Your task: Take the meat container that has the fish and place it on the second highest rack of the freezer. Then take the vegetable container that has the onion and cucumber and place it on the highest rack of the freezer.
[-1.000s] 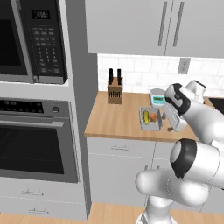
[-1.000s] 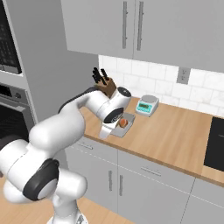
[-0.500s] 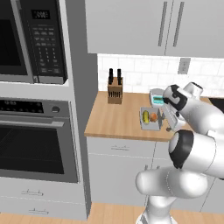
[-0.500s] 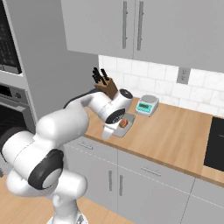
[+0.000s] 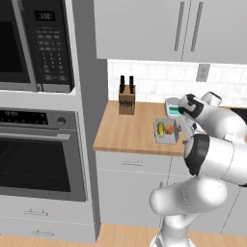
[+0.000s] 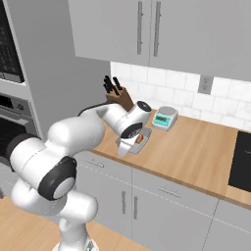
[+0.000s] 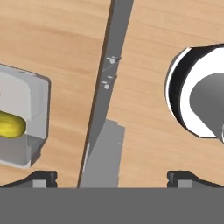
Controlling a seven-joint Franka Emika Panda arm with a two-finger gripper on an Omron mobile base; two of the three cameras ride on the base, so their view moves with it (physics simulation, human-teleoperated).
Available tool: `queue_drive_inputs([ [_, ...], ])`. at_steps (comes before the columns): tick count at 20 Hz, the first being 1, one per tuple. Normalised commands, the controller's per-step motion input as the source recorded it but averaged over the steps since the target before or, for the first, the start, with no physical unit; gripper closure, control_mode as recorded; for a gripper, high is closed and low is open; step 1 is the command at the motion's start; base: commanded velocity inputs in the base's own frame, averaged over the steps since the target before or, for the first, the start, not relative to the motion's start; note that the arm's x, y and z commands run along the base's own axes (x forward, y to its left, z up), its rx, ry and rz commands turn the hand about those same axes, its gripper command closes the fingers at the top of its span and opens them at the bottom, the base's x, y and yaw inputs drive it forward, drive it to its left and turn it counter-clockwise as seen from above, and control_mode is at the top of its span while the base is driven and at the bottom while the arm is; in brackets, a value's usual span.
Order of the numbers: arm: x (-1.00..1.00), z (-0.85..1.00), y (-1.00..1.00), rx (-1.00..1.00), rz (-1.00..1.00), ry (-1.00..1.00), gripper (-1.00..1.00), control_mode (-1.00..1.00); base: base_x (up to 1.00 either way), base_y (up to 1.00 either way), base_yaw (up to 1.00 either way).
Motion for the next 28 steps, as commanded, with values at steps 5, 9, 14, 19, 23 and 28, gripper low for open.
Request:
queue_drive_inputs([
  [5,0.22,-0.1,0.0,0.0,0.0,0.0,-1.0,-1.0,0.0,0.0,0.0],
  [9,0.15,-0.13,0.0,0.0,0.0,0.0,-1.0,-1.0,0.0,0.0,0.0],
  [14,0.15,-0.21,0.0,0.0,0.0,0.0,-1.0,-1.0,0.0,0.0,0.0],
  [19,0.22,-0.22,0.0,0.0,0.0,0.0,-1.0,-1.0,0.0,0.0,0.0],
  [23,0.19,-0.21,-0.01,0.0,0.0,0.0,-1.0,-1.0,0.0,0.0,0.0],
  [28,0.17,-0.18,-0.04,0.0,0.0,0.0,-1.0,-1.0,0.0,0.0,0.0],
])
